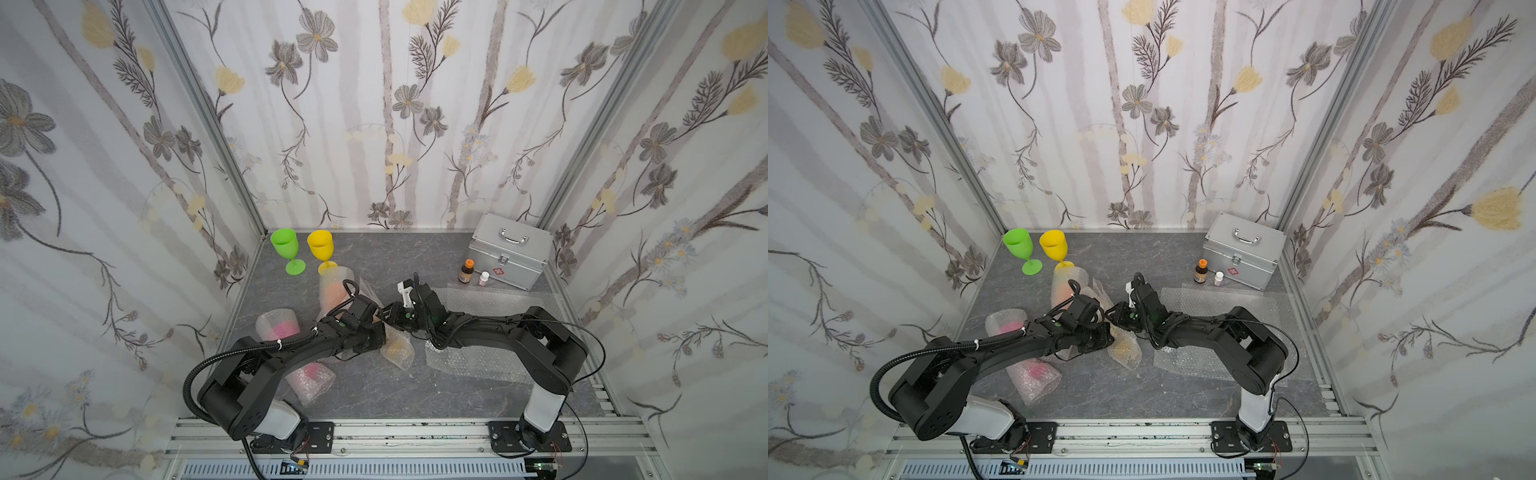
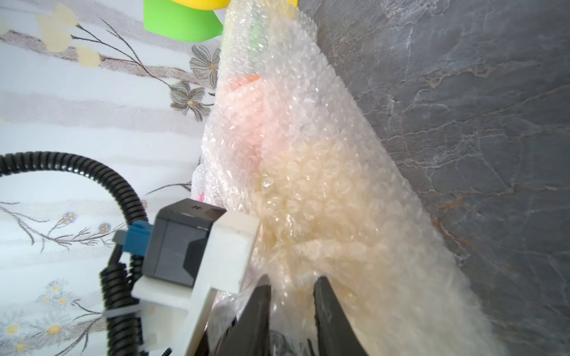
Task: Unpack wine glasses from bubble wrap
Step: Unwrap the bubble wrap at the center of the board.
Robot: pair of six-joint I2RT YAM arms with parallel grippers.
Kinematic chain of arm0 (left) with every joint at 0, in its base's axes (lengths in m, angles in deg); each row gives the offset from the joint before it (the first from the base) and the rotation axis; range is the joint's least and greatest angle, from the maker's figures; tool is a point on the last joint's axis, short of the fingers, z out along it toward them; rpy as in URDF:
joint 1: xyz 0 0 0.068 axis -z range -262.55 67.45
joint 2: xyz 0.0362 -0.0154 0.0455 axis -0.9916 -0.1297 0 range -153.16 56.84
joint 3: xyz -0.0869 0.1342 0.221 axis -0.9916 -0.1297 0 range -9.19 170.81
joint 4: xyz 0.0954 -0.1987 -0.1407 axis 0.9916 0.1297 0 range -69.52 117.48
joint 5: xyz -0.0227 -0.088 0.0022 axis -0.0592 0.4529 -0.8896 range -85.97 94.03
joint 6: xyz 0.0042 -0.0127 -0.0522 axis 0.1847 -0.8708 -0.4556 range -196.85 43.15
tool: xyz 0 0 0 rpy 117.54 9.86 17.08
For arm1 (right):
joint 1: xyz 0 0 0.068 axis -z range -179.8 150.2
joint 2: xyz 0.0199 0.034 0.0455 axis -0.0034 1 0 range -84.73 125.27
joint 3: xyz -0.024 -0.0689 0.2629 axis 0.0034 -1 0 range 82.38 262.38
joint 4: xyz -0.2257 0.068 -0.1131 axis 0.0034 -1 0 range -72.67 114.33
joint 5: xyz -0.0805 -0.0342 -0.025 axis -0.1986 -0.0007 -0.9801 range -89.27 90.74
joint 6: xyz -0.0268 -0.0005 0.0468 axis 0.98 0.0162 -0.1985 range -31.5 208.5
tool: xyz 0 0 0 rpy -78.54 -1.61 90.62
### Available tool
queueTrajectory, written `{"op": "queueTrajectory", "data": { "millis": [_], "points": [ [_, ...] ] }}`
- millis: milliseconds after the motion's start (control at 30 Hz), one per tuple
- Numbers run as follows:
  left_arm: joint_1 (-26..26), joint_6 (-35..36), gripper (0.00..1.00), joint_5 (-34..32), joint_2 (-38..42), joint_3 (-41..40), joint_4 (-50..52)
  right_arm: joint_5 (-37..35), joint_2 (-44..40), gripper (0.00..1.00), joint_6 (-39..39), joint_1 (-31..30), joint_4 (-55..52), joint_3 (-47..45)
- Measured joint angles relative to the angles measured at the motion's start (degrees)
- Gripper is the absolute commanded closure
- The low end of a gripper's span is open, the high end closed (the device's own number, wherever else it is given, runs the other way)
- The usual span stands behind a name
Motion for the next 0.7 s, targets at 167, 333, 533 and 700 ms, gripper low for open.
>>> {"op": "queueTrajectory", "data": {
  "millis": [167,333,533,700],
  "points": [
    [0.07,0.5,1.0,0.37,0.35,0.92,1.84,-0.04,-0.76,0.76,-0.22,0.76,1.49,-2.03],
    [-0.09,1.05,1.0,0.35,1.92,1.18,2.49,-0.13,-2.43,0.81,-0.37,1.75,2.23,-4.81],
    [-1.09,1.33,1.0,0.28,4.31,1.18,2.86,-0.68,-4.37,0.87,-0.37,2.62,2.93,-7.74],
    [-1.95,1.99,0.96,-0.13,5.46,0.96,3.56,-0.7,-5.16,0.91,-0.39,2.84,3.98,-9.6]
  ]
}}
